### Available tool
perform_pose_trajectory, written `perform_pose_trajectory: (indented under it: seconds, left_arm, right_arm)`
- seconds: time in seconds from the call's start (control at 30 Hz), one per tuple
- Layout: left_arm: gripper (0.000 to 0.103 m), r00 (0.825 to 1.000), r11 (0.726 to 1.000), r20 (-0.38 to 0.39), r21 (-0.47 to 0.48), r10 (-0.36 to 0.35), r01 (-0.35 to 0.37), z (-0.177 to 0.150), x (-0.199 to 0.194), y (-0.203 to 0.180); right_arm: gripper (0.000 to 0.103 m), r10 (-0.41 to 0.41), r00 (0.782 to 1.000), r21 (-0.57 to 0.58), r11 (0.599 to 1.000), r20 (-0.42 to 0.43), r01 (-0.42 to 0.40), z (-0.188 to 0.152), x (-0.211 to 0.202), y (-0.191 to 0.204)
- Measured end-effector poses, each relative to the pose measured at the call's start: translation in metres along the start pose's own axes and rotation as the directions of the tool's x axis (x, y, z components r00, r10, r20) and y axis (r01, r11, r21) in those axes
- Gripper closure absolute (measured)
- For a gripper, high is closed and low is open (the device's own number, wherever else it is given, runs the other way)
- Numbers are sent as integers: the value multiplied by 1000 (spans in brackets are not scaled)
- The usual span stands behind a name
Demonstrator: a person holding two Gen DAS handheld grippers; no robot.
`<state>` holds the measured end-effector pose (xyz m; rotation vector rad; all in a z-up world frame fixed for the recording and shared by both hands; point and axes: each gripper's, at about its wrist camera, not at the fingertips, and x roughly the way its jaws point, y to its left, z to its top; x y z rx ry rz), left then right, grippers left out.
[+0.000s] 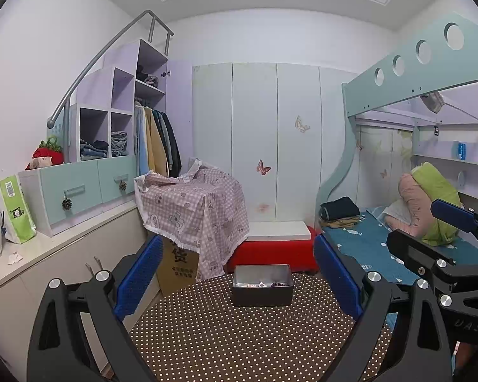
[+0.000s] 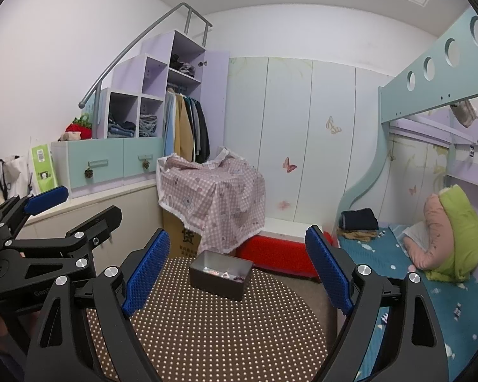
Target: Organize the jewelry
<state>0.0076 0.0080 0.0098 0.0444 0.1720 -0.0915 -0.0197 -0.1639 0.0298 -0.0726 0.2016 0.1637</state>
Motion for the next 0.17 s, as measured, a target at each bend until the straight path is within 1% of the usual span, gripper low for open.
perform_pose_trajectory:
  seconds: [0.17]
  left_arm:
    - [11, 1000, 1000, -27, -2, 2, -2, -2, 10, 3]
  right_arm:
    - [19, 2, 1000, 9, 1000, -18, -2, -6, 7, 0]
